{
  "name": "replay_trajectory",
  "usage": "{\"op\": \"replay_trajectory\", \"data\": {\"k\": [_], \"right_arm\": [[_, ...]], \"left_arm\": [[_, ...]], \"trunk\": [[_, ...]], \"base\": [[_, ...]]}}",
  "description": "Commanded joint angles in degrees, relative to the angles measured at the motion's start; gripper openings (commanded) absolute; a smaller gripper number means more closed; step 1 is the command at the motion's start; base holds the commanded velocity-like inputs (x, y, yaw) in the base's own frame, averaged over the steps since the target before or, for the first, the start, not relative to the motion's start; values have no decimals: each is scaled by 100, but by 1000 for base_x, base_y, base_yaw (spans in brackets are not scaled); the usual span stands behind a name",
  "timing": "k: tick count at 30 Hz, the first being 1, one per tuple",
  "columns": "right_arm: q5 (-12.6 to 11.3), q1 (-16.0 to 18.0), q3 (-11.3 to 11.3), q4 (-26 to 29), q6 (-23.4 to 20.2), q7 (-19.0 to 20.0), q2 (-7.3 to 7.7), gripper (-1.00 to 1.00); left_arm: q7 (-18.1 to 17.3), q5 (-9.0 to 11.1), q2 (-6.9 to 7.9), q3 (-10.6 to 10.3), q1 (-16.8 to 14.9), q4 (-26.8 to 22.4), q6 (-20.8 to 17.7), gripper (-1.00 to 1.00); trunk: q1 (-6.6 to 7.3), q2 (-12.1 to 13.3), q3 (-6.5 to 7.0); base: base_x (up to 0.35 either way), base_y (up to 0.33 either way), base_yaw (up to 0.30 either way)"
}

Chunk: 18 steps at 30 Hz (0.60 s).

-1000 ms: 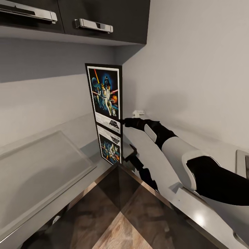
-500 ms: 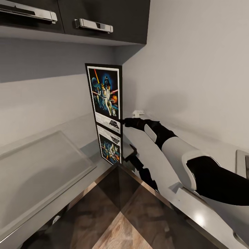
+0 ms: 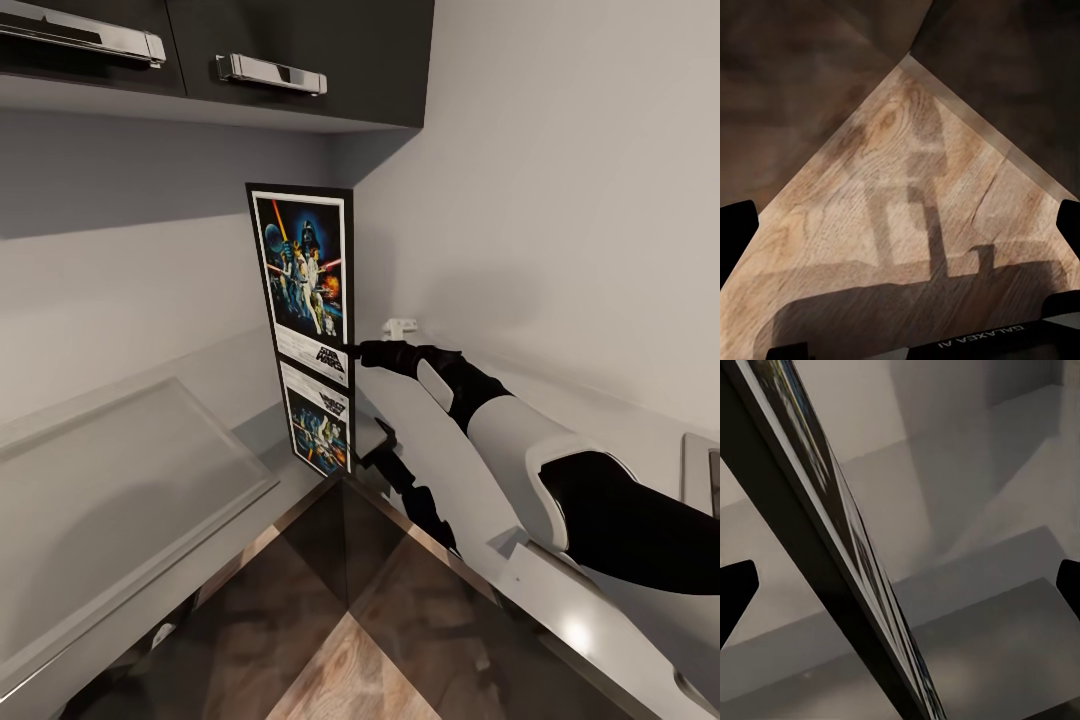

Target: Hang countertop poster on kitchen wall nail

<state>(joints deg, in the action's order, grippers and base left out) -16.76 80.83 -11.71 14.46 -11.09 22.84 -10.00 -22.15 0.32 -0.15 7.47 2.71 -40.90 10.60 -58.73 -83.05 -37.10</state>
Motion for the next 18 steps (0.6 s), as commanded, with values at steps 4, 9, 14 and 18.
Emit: {"op": "replay_trajectory", "data": {"k": [4,9,14,18], "right_arm": [[-47,4,-16,4,-34,1,0,100],[-47,4,-16,4,-27,1,0,100],[-47,4,-16,4,-32,1,0,100],[-52,4,-19,4,-36,1,0,100]], "left_arm": [[-35,3,-2,18,2,1,3,100],[-35,3,-2,18,2,2,3,100],[-35,3,-2,18,2,3,3,100],[-35,3,-2,18,2,3,3,100]], "trunk": [[0,-3,-4],[0,-3,-4],[0,-3,-4],[0,-3,-4]], "base": [[0,0,0],[0,0,0],[0,0,0],[0,0,0]]}}
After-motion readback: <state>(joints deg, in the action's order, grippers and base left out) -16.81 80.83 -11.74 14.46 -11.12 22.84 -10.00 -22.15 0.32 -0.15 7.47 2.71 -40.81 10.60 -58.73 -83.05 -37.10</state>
